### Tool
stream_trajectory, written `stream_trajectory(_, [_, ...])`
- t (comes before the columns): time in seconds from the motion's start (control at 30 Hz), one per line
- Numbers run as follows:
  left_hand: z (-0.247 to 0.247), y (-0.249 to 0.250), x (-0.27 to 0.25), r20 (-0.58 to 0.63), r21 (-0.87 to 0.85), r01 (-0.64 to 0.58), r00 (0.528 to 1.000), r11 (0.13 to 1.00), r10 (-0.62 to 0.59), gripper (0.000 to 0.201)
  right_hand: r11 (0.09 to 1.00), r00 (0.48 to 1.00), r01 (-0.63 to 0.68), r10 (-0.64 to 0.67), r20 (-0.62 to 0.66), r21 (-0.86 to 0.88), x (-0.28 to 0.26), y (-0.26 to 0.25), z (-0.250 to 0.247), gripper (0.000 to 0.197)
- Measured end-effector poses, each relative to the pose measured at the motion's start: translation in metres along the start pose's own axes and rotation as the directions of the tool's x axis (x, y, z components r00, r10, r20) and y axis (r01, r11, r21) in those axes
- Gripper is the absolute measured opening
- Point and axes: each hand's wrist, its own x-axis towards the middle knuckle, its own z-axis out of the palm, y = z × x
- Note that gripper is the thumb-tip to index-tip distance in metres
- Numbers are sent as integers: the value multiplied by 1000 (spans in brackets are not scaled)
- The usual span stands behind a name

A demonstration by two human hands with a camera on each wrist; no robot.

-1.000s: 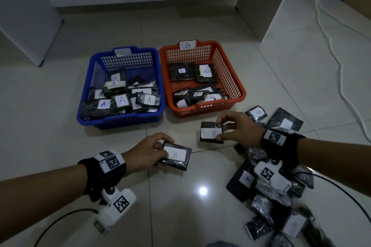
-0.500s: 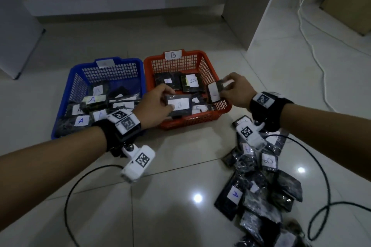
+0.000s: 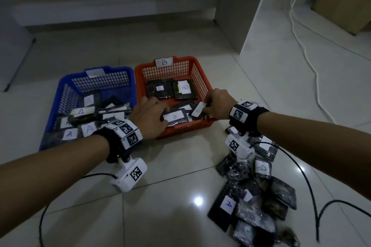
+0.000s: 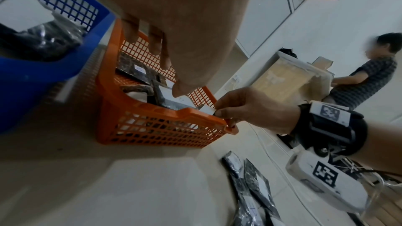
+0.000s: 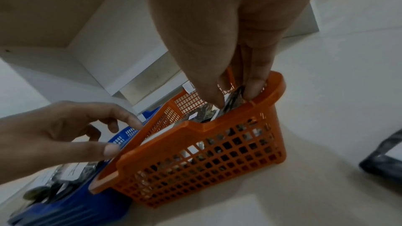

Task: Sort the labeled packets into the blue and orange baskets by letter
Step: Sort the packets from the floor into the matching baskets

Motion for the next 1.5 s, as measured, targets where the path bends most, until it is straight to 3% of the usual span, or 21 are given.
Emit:
stream_trajectory(0.13, [-5,10,-7,-19,-42,-72,997,997,71,30,995,997,72,-74,-34,-67,-20,2,-17,25])
stream_trajectory(0.27, [-4,38,-19,-76,-182,-252,967,951,242,16,994,992,100,-103,-75,-47,-49,22,-34,12])
stream_trajectory(0.37, [3,65,-25,-5,-287,-349,932,892,363,7,998,997,28,-32,-72,-62,-69,49,-32,14])
stream_trajectory(0.5, [28,95,-26,99,-337,-400,885,852,454,8,989,994,-93,98,38,-114,-90,92,-16,17])
stream_trajectory(0.73, [80,125,-14,368,-325,-324,822,888,435,28,961,957,-223,248,148,-166,-91,131,8,45])
stream_trajectory(0.8, [90,130,-12,389,-316,-344,803,884,452,28,953,951,-232,265,158,-196,-92,135,8,58])
stream_trajectory(0.97, [110,127,-15,407,-317,-390,768,865,495,31,918,923,-291,343,174,-268,-102,151,10,113])
stream_trajectory(1.17, [109,118,-17,355,-391,-337,803,856,479,31,885,890,-405,439,124,-227,-116,170,8,125])
stream_trajectory(1.27, [105,116,-17,348,-407,-307,819,860,456,31,898,890,-440,439,122,-19,-117,172,2,110])
stream_trajectory(1.33, [101,115,-18,344,-417,-290,827,862,445,31,892,908,-414,391,151,179,-119,173,-9,73])
stream_trajectory(1.4, [96,117,-22,335,-450,-271,832,851,442,30,896,929,-367,339,148,250,-123,174,-21,38])
stream_trajectory(1.5, [87,121,-30,315,-518,-248,834,818,453,34,841,939,-345,307,157,417,-134,169,-34,23])
